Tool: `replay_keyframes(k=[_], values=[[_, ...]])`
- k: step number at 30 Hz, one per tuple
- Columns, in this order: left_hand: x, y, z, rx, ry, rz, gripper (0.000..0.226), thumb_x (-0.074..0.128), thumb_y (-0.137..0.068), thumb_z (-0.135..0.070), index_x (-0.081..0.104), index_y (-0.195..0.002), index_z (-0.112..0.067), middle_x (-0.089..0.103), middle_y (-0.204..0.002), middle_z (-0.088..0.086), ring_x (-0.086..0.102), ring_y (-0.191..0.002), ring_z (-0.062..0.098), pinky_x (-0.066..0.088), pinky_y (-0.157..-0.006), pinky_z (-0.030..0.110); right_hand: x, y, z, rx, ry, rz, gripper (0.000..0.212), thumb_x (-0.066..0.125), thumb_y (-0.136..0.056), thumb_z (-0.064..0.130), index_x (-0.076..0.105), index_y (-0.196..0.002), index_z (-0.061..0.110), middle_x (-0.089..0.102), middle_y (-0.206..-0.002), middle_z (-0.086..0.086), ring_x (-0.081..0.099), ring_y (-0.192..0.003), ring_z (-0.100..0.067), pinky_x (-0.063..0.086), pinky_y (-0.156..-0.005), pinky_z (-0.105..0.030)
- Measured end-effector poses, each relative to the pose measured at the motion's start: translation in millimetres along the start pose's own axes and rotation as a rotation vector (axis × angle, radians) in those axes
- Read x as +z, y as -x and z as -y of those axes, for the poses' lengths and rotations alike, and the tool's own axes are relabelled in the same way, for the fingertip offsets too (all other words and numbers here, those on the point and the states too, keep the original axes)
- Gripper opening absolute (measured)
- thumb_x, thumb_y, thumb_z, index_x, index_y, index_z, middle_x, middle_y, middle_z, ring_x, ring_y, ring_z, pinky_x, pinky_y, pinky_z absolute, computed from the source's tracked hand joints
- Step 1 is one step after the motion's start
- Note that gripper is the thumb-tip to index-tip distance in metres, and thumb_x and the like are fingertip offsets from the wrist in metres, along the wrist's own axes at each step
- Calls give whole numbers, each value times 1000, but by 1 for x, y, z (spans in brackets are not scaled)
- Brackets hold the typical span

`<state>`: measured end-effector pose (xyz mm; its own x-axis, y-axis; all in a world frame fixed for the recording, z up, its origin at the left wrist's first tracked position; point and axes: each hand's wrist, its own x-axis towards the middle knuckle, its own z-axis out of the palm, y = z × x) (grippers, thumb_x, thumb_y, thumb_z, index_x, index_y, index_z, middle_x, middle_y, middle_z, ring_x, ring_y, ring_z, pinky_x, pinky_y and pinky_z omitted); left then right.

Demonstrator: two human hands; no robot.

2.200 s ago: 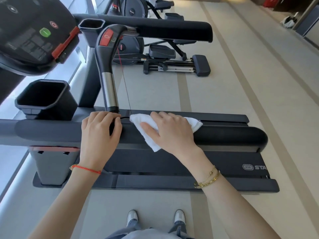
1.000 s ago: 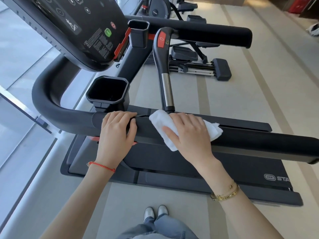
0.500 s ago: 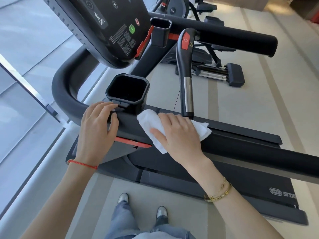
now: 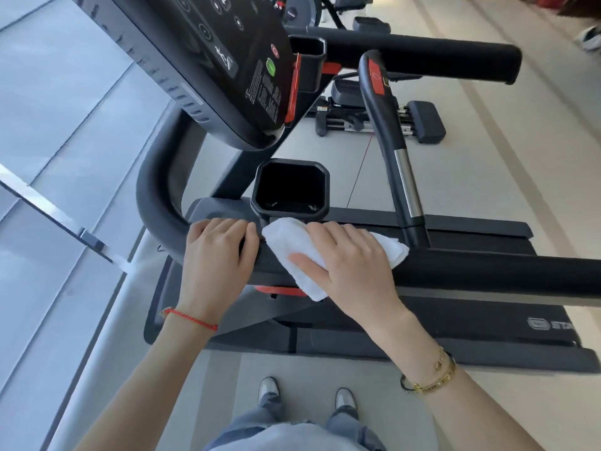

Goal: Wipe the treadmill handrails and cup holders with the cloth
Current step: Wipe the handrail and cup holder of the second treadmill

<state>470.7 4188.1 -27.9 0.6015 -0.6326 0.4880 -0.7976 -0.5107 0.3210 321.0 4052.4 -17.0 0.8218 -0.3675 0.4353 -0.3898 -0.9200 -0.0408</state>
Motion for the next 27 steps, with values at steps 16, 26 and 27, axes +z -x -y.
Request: replay_keyframes(k=[16,26,27], values=[[-10,-11,11,122,40,65,50,54,-94,-19,26,-53,-17,22,-46,-7,29,-41,22,10,-52,13,-2,11,10,160,-33,-53,41,42,-100,49,65,-103,16,63,-86,2,54,-79,-22,43,-78,-34],[-4,-43,14,-90,112,47,37,48,-99,-30,58,-68,-11,63,-69,1,51,-58,28,34,-52,32,-11,-26,-13,563,-175,-26,41,34,-97,52,44,-83,15,53,-69,-1,49,-66,-26,33,-64,-36],[-4,-49,13,-104,110,25,34,49,-98,-29,61,-72,-12,65,-72,1,52,-59,27,33,-53,31,-10,-36,-16,576,-206,-30,41,33,-97,53,44,-85,15,53,-71,-2,50,-68,-26,34,-64,-36]])
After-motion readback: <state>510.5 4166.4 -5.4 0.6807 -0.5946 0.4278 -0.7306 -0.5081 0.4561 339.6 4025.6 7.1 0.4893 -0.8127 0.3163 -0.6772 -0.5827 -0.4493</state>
